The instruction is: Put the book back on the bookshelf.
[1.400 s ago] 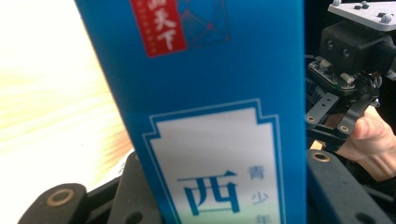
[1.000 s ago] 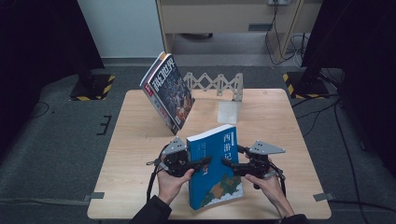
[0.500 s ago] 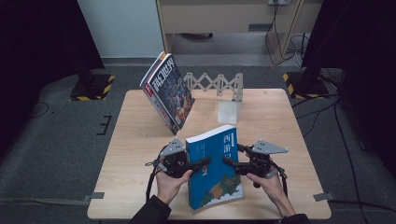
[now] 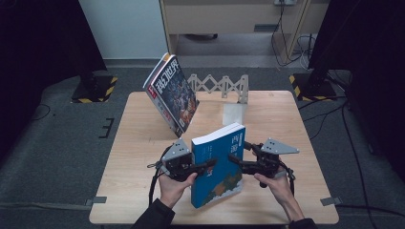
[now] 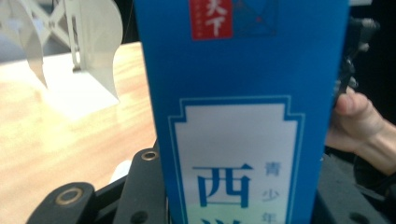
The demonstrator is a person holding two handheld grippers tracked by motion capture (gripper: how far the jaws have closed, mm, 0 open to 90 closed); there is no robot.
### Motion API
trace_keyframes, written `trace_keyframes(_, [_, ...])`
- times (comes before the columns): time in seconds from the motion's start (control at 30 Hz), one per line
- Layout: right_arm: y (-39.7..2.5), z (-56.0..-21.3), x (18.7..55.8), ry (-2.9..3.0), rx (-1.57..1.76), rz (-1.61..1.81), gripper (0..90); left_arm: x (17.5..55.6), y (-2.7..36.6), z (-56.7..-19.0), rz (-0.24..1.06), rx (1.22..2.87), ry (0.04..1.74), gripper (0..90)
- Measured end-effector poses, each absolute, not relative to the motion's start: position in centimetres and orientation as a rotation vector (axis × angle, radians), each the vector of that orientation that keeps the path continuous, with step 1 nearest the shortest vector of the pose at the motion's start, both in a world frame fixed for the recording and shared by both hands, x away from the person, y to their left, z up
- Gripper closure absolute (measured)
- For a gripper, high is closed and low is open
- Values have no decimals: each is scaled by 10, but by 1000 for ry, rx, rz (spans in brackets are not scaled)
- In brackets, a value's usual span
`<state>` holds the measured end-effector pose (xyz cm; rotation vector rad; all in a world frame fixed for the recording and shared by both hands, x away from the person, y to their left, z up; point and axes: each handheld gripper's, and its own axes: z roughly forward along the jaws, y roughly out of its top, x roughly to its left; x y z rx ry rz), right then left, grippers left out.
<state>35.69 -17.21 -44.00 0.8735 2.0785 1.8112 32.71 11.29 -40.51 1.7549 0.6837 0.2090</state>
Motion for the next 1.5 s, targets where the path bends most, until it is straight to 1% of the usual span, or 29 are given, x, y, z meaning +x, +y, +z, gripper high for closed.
trace_keyframes(0.17, [-172,-435,358,2061,850,1813,287,327,113,-402,251,1762,639,612])
trace_keyframes(0.3, [-171,-435,360,2060,848,1813,287,329,114,-404,245,1751,647,612])
trace_keyframes(0.53, [-171,-435,357,2073,824,1820,300,320,116,-410,253,1735,657,611])
trace_keyframes(0.7, [-170,-440,355,2083,825,1842,309,315,120,-416,253,1725,684,611])
trace_keyframes(0.87, [-168,-452,355,2155,833,1824,293,314,125,-419,239,1721,674,611])
trace_keyframes(0.93, [-167,-454,355,2153,828,1834,299,313,126,-420,242,1720,675,609])
trace_keyframes(1.07, [-169,-456,354,2158,835,1846,333,309,126,-425,255,1702,694,604])
trace_keyframes(1.3, [-165,-458,352,2169,805,1830,335,308,127,-427,269,1676,734,591])
trace_keyframes(1.5, [-166,-458,351,2170,799,1835,337,307,121,-428,301,1658,731,584])
